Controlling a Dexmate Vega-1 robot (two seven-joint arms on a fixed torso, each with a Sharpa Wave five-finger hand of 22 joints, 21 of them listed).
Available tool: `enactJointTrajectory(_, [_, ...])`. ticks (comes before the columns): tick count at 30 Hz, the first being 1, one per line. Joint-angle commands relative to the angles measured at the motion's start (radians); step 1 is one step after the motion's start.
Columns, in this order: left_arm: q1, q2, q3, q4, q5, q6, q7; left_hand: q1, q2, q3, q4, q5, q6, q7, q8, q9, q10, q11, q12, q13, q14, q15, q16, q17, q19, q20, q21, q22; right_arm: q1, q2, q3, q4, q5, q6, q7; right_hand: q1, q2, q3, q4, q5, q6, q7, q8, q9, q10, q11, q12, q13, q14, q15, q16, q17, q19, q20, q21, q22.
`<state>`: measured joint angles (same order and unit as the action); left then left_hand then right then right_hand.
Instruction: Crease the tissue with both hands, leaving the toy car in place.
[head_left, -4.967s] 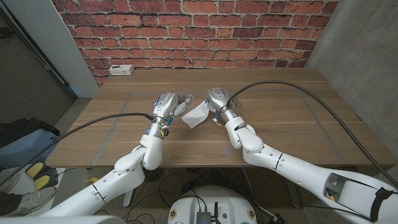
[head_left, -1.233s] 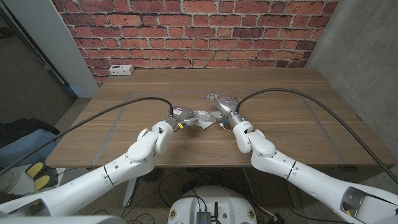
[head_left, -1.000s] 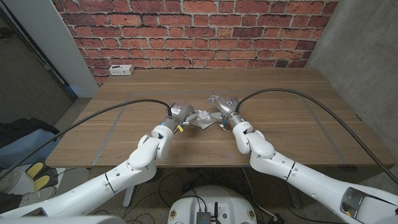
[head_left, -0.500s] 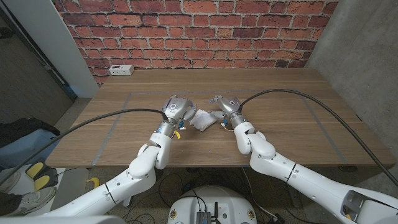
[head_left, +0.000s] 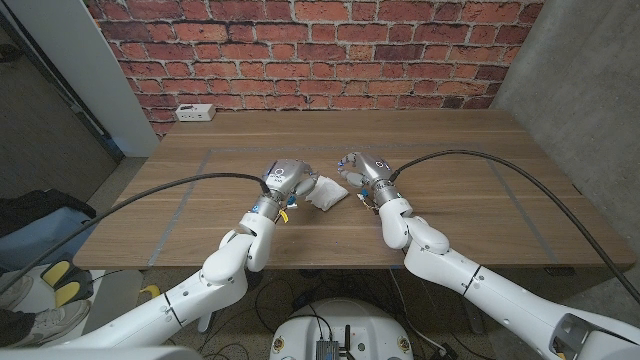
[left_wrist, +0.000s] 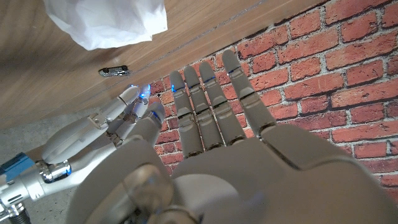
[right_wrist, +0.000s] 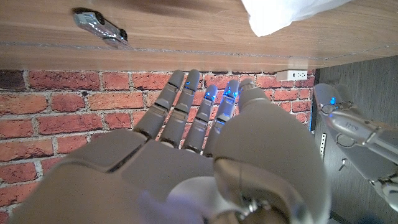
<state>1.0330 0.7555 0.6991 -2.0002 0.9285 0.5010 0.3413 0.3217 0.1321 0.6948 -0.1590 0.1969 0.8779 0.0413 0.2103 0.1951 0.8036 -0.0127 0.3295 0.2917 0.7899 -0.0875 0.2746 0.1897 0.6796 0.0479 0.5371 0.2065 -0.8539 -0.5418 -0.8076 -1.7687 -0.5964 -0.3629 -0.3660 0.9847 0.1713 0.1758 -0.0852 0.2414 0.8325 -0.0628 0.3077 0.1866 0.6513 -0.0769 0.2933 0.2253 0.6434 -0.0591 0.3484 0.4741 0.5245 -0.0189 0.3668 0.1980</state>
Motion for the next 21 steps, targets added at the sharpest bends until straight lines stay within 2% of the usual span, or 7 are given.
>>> enactJointTrajectory(1, [-0.038, 0.017, 0.011, -0.016, -0.035, -0.004, -0.172, -0.009, -0.009, 0.013, 0.006, 0.005, -0.039, 0.004, -0.019, -0.005, -0.027, 0.010, -0.026, -0.013, -0.023, 0.011, -0.025, -0.011, 0.016, 0.006, 0.005, -0.009, 0.028, -0.046, -0.001, -0.011, 0.062, 0.060, 0.077, 0.010, 0.000, 0.021, -0.003, -0.017, 0.085, 0.022, 0.021, 0.003, 0.047, -0.006, 0.015, 0.003, 0.028, -0.147, 0.006, -0.004, -0.001, -0.011, 0.009, 0.001])
enactJointTrajectory(7, [-0.059, 0.022, 0.019, -0.021, -0.043, 0.009, -0.252, -0.027, -0.007, 0.032, 0.015, 0.004, -0.117, 0.004, -0.037, -0.012, -0.083, 0.012, -0.080, -0.045, -0.077, 0.025, -0.075, -0.019, 0.005, 0.016, -0.013, -0.023, 0.054, -0.061, -0.017, -0.027, 0.059, 0.040, 0.160, 0.058, 0.009, 0.054, -0.036, -0.024, 0.084, 0.013, 0.009, 0.004, 0.051, -0.005, 0.011, 0.004, 0.033, -0.148, 0.004, -0.006, -0.002, -0.018, 0.012, 0.001])
enactJointTrajectory(10, [-0.077, 0.029, 0.024, -0.023, -0.058, 0.005, -0.306, -0.032, -0.003, 0.039, 0.018, 0.003, -0.138, 0.012, -0.039, -0.013, -0.100, 0.023, -0.096, -0.054, -0.099, 0.032, -0.087, -0.019, 0.003, 0.019, -0.018, -0.026, 0.073, -0.062, -0.029, -0.039, 0.060, 0.015, 0.219, 0.080, 0.018, 0.079, -0.045, -0.035, 0.033, -0.005, -0.022, 0.004, 0.019, -0.021, -0.011, 0.003, 0.001, -0.146, -0.004, 0.003, -0.017, -0.006, 0.011, 0.002])
enactJointTrajectory(12, [-0.087, 0.036, 0.023, -0.022, -0.077, -0.011, -0.334, -0.037, 0.002, 0.047, 0.022, 0.002, -0.160, 0.014, -0.039, -0.014, -0.117, 0.025, -0.109, -0.064, -0.121, 0.043, -0.095, -0.019, -0.001, 0.019, -0.025, -0.027, 0.083, -0.064, -0.037, -0.046, 0.055, -0.001, 0.248, 0.087, 0.026, 0.093, -0.044, -0.039, 0.016, -0.020, -0.034, 0.004, 0.007, -0.027, -0.019, 0.003, -0.018, -0.144, -0.011, 0.006, -0.028, 0.004, 0.009, 0.002])
enactJointTrajectory(13, [-0.095, 0.041, 0.024, -0.022, -0.088, -0.019, -0.356, -0.040, 0.006, 0.049, 0.025, 0.001, -0.173, 0.015, -0.042, -0.014, -0.123, 0.026, -0.114, -0.067, -0.125, 0.047, -0.095, -0.018, -0.003, 0.019, -0.027, -0.027, 0.088, -0.065, -0.040, -0.049, 0.054, -0.006, 0.263, 0.090, 0.029, 0.103, -0.042, -0.042, 0.009, -0.032, -0.040, 0.004, 0.002, -0.046, -0.025, 0.002, -0.032, -0.141, -0.015, 0.008, -0.032, 0.008, 0.009, 0.003])
enactJointTrajectory(17, [-0.113, 0.046, 0.031, -0.019, -0.102, -0.029, -0.401, -0.054, 0.057, 0.073, 0.071, -0.002, -0.219, 0.016, -0.039, -0.014, -0.159, 0.030, -0.135, -0.083, -0.175, 0.057, -0.099, -0.011, -0.060, 0.014, -0.057, -0.026, 0.104, -0.065, -0.051, -0.056, 0.054, -0.022, 0.305, 0.108, 0.038, 0.142, -0.037, -0.046, -0.015, -0.060, -0.061, 0.004, -0.012, -0.079, -0.040, 0.000, -0.074, -0.139, -0.029, 0.017, -0.064, 0.014, 0.001, 0.004])
enactJointTrajectory(21, [-0.121, 0.048, 0.036, -0.017, -0.101, -0.028, -0.414, -0.057, 0.064, 0.083, 0.090, -0.004, -0.239, 0.016, -0.040, -0.014, -0.171, 0.029, -0.139, -0.088, -0.192, 0.057, -0.099, -0.010, -0.074, 0.011, -0.064, -0.025, 0.120, -0.063, -0.066, -0.059, 0.048, -0.037, 0.340, 0.135, 0.043, 0.199, -0.030, -0.045, -0.058, -0.099, -0.090, 0.003, -0.030, -0.104, -0.059, -0.003, -0.115, -0.149, -0.041, 0.028, -0.090, 0.012, -0.002, 0.005])
